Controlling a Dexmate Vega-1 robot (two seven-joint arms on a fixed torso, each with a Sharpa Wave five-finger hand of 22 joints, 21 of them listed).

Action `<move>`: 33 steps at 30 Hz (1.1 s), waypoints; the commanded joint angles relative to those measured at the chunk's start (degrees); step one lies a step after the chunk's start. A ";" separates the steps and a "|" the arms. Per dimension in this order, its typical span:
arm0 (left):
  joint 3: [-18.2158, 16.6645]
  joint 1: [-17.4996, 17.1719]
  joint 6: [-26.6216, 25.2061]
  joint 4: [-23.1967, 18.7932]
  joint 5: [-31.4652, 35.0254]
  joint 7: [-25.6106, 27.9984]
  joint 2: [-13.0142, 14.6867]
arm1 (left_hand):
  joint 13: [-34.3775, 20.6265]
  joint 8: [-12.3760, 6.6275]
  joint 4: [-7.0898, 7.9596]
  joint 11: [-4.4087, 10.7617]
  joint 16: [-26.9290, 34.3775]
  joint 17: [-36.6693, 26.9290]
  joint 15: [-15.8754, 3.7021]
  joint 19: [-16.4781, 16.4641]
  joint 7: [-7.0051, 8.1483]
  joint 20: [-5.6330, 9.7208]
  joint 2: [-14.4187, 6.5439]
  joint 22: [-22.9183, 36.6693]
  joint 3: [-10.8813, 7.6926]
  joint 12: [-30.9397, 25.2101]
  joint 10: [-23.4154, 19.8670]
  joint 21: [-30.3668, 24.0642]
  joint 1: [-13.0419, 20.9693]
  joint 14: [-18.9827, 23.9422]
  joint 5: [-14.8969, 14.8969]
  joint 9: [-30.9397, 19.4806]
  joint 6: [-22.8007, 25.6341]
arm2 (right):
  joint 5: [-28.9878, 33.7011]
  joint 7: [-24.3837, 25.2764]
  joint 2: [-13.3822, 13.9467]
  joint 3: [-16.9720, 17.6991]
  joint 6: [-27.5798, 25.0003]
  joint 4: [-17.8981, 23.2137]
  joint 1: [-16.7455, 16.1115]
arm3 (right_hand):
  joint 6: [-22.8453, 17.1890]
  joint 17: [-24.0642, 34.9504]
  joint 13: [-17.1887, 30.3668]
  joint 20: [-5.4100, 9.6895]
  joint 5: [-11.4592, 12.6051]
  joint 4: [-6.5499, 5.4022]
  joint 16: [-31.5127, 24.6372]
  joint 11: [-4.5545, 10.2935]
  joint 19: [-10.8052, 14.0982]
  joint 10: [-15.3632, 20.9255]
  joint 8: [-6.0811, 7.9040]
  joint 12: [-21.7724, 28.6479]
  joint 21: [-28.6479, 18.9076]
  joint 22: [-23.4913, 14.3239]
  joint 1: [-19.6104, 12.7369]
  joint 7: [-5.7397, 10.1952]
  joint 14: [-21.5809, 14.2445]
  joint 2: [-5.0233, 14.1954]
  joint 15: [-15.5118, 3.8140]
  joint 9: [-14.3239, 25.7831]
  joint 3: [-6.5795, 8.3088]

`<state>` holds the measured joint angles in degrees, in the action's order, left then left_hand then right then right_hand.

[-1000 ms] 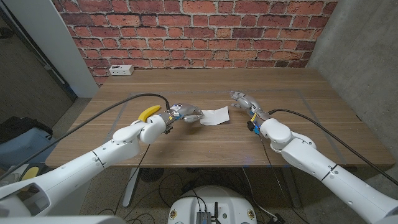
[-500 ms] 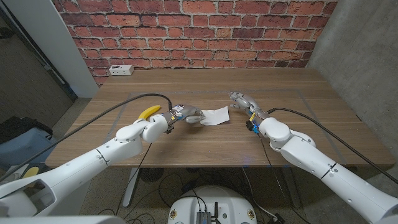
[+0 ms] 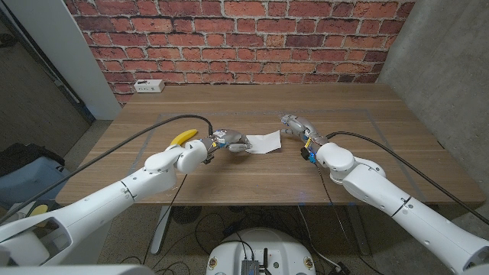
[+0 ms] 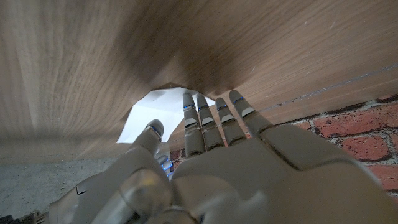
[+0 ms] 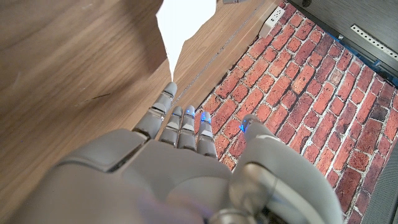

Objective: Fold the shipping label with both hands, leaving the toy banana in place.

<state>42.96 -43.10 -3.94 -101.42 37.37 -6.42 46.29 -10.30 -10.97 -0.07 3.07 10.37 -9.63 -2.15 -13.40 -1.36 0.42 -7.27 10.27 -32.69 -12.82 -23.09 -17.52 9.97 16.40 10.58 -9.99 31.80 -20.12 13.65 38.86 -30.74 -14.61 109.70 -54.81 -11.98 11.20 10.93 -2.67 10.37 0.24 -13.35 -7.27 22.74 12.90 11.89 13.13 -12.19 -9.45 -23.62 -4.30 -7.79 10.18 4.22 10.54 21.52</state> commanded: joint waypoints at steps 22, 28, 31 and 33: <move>0.60 -0.56 -0.94 0.30 -0.35 0.38 -0.34 | -0.24 0.82 0.45 0.35 -0.40 0.02 -1.65 -0.76 0.12 0.49 0.48 0.16 -0.05 1.15 1.09 0.81 -0.70 -0.53 0.17 -0.15 -1.91 | -6.26 -1.34 1.16 0.68 -6.24 3.06 0.40 | -0.39 0.16 0.17 -1.62 -0.20 -0.10 0.44 -2.02 0.80 0.21 -0.56 -0.42 0.33 -0.22 -0.29 -0.88 -0.64 -0.07 2.52 0.09 0.68; 0.31 -1.00 -1.03 0.48 -1.19 0.79 -0.19 | -0.25 0.92 0.34 0.40 -0.54 0.05 -1.73 -0.75 0.47 0.50 0.82 0.15 0.03 1.41 1.61 0.97 -0.74 -1.07 0.14 -0.14 -2.52 | -8.08 -2.93 0.75 1.06 -2.76 1.76 -0.10 | 0.57 0.20 0.17 -2.07 -0.18 -0.20 0.43 -2.56 1.36 -0.69 -1.02 -0.88 0.27 -0.22 -0.32 -0.46 -1.02 0.12 2.91 0.09 0.91; 0.30 -1.02 -0.97 0.49 -1.21 0.97 -0.09 | -0.26 0.94 0.29 0.36 -0.52 0.05 -1.73 -0.77 0.43 0.48 0.94 0.15 0.05 1.45 1.70 1.02 -0.74 -1.12 0.14 -0.14 -2.71 | -8.57 -3.21 0.63 1.09 -1.86 1.55 -0.20 | 0.74 0.21 0.16 -2.06 -0.18 -0.23 0.46 -2.58 1.49 -1.29 -1.09 -1.15 0.29 -0.22 -0.34 -0.42 -1.09 0.16 3.12 0.09 1.01; 0.23 -1.08 -0.84 0.53 -1.32 1.29 -0.08 | -0.26 0.92 0.26 0.51 -0.52 0.06 -1.76 -0.77 0.45 0.52 1.00 0.15 0.06 1.48 1.77 1.05 -0.74 -1.14 0.14 -0.14 -2.73 | -9.00 -3.55 0.51 1.01 -1.53 1.40 -0.11 | 0.88 0.21 0.16 -2.14 -0.18 -0.24 0.46 -2.59 1.72 -1.50 -1.14 -1.25 0.25 -0.22 -0.35 -0.36 -1.20 0.13 3.09 0.09 1.05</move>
<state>43.47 -43.70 -4.77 -101.00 36.72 -5.91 45.98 -10.28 -9.90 0.09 3.50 9.94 -9.63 -2.12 -13.70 -1.02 0.72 -6.69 10.26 -32.52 -11.42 -21.60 -16.51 9.40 15.55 10.58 -10.00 29.42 -26.55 11.80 39.77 -30.07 -19.08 112.08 -54.59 -11.32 11.35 10.94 -4.42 10.37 0.03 -12.90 -9.82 24.05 11.73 10.78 11.98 -11.87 -9.45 -23.62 -4.70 -8.80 10.19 7.08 10.53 22.20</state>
